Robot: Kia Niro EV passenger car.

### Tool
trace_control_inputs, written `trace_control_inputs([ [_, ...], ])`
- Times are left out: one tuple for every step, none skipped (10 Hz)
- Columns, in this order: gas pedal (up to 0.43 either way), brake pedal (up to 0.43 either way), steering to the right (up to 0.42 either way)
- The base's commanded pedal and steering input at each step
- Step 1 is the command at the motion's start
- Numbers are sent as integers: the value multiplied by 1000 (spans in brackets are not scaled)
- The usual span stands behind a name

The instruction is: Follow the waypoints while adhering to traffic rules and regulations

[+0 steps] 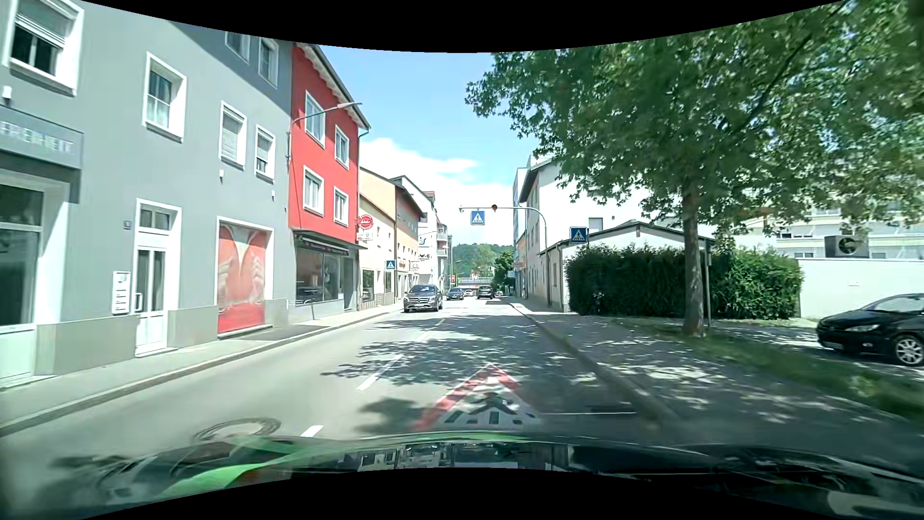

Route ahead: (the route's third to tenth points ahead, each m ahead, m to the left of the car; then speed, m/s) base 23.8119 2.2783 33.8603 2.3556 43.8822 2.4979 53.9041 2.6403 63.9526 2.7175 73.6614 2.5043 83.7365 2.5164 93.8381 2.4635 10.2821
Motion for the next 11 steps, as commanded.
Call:
trace_control_inputs([
  [110, 0, -5],
  [110, 0, -4],
  [98, 0, -5],
  [87, 0, -5],
  [47, 0, -5],
  [47, 0, -5],
  [47, 0, -4],
  [47, 0, -5],
  [47, 0, -5],
  [47, 0, -4],
  [59, 0, -4],
])
